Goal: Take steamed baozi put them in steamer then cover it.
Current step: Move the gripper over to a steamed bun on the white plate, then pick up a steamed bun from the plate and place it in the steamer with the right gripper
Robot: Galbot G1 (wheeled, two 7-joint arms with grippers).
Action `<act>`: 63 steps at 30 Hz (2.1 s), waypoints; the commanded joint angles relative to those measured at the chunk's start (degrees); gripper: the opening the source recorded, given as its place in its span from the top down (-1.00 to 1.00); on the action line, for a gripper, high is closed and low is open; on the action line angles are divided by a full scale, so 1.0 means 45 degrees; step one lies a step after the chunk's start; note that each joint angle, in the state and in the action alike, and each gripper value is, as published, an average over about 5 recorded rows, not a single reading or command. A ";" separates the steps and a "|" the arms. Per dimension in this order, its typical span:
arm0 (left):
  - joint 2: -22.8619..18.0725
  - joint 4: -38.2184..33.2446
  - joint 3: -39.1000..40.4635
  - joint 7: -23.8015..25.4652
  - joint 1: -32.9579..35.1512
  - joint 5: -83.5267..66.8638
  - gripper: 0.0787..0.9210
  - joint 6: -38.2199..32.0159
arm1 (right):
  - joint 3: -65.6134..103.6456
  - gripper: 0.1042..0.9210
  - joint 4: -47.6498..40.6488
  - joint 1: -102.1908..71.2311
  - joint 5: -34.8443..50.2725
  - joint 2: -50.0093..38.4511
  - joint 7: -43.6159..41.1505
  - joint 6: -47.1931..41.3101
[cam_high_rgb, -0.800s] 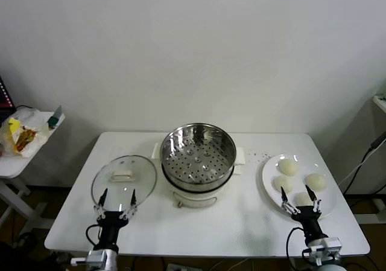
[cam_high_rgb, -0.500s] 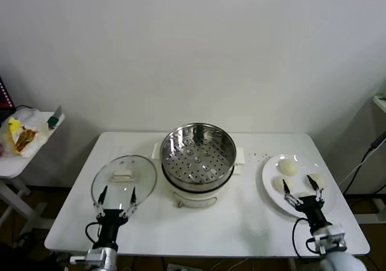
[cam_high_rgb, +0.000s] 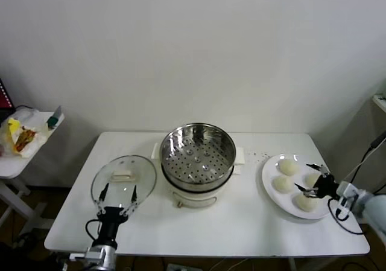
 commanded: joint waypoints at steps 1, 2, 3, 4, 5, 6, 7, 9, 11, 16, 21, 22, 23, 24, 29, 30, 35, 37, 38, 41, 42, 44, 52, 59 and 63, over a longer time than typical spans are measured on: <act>0.0069 0.0087 -0.0018 0.0005 -0.0102 -0.0002 -0.77 0.0006 | -0.7568 -0.76 -0.3526 0.8840 -0.2425 -0.1301 -0.4256 0.1192; 0.0080 0.0079 -0.0036 -0.0003 -0.0112 -0.0004 -0.77 0.0023 | -0.8457 -0.76 -0.4001 0.9715 -0.2633 -0.0936 -0.4448 0.1389; 0.0094 0.0070 -0.0054 -0.0012 -0.0119 -0.0006 -0.77 0.0038 | -0.9242 -0.76 -0.4427 1.0491 -0.2786 -0.0597 -0.4598 0.1536; 0.0106 0.0065 -0.0075 -0.0021 -0.0121 -0.0006 -0.77 0.0049 | -1.0084 -0.76 -0.4927 1.1221 -0.2943 -0.0221 -0.4742 0.1695; 0.0118 0.0062 -0.0095 -0.0030 -0.0122 -0.0007 -0.77 0.0061 | -1.0856 -0.76 -0.5455 1.1825 -0.3093 0.0110 -0.4860 0.1878; 0.0123 0.0064 -0.0115 -0.0036 -0.0119 -0.0008 -0.77 0.0063 | -1.1443 -0.76 -0.5956 1.2311 -0.3259 0.0443 -0.4953 0.2042; 0.0127 0.0071 -0.0137 -0.0044 -0.0113 -0.0012 -0.77 0.0065 | -1.1984 -0.76 -0.6491 1.2749 -0.3422 0.0827 -0.5018 0.2217; 0.0128 0.0110 -0.0184 -0.0060 -0.0107 -0.0021 -0.77 0.0066 | -1.2859 -0.76 -0.7547 1.3448 -0.3645 0.1611 -0.5078 0.2497; 0.0134 0.0176 -0.0229 -0.0086 -0.0107 -0.0030 -0.77 0.0064 | -1.3271 -0.76 -0.8418 1.3763 -0.3755 0.2399 -0.5083 0.2638; 0.0192 0.0347 -0.0378 -0.0189 -0.0148 -0.0069 -0.77 0.0060 | -1.3088 -0.76 -1.0492 1.3729 -0.4263 0.4282 -0.4868 0.2843; 0.0249 0.0445 -0.0550 -0.0267 -0.0234 -0.0127 -0.77 0.0108 | -1.2673 -0.76 -1.1613 1.3315 -0.4602 0.5422 -0.4658 0.2961; 0.0252 0.0464 -0.0576 -0.0278 -0.0258 -0.0134 -0.77 0.0116 | -1.2566 -0.76 -1.1799 1.3232 -0.4673 0.5629 -0.4615 0.2993; 0.0254 0.0485 -0.0599 -0.0288 -0.0281 -0.0140 -0.77 0.0125 | -1.2407 -0.76 -1.2016 1.3148 -0.4775 0.5848 -0.4567 0.3042; 0.0257 0.0505 -0.0619 -0.0297 -0.0303 -0.0143 -0.77 0.0133 | -1.2249 -0.76 -1.2235 1.3081 -0.4874 0.6046 -0.4526 0.3093; 0.0288 0.0657 -0.0729 -0.0335 -0.0389 -0.0145 -0.77 0.0153 | -1.1924 -0.76 -1.2760 1.2818 -0.5123 0.6727 -0.4417 0.3215; 0.0299 0.0684 -0.0755 -0.0343 -0.0403 -0.0148 -0.77 0.0155 | -1.1908 -0.76 -1.2806 1.2761 -0.5137 0.6809 -0.4402 0.3217; 0.0391 0.0759 -0.0915 -0.0392 -0.0455 -0.0195 -0.77 0.0189 | -1.1856 -0.76 -1.2928 1.2546 -0.5274 0.7025 -0.4360 0.3235; 0.0427 0.0793 -0.0974 -0.0427 -0.0478 -0.0231 -0.77 0.0201 | -1.1793 -0.76 -1.3008 1.2506 -0.5415 0.7076 -0.4342 0.3272; 0.0439 0.0806 -0.0996 -0.0444 -0.0487 -0.0249 -0.77 0.0203 | -1.1734 -0.76 -1.3076 1.2493 -0.5492 0.7112 -0.4331 0.3296; 0.0451 0.0847 -0.1047 -0.0507 -0.0496 -0.0285 -0.77 0.0207 | -1.1570 -0.76 -1.3240 1.2473 -0.5784 0.7195 -0.4312 0.3375; 0.0449 0.0857 -0.1056 -0.0532 -0.0491 -0.0291 -0.77 0.0210 | -1.1533 -0.76 -1.3275 1.2471 -0.5894 0.7210 -0.4313 0.3404; 0.0440 0.0880 -0.1064 -0.0571 -0.0482 -0.0292 -0.77 0.0214 | -1.1461 -0.76 -1.3349 1.2465 -0.6076 0.7243 -0.4321 0.3449; 0.0367 0.0899 -0.1096 -0.0678 -0.0429 -0.0275 -0.77 0.0243 | -1.1181 -0.67 -1.3547 1.2333 -0.6416 0.7320 -0.4315 0.3546; 0.0309 0.0863 -0.1118 -0.0800 -0.0362 -0.0261 -0.77 0.0255 | -1.0807 -0.53 -1.3590 1.2233 -0.6656 0.7392 -0.4320 0.3661; 0.0290 0.0804 -0.1152 -0.0802 -0.0281 -0.0258 -0.77 0.0236 | -1.0610 -0.49 -1.3559 1.2225 -0.6746 0.7374 -0.4336 0.3754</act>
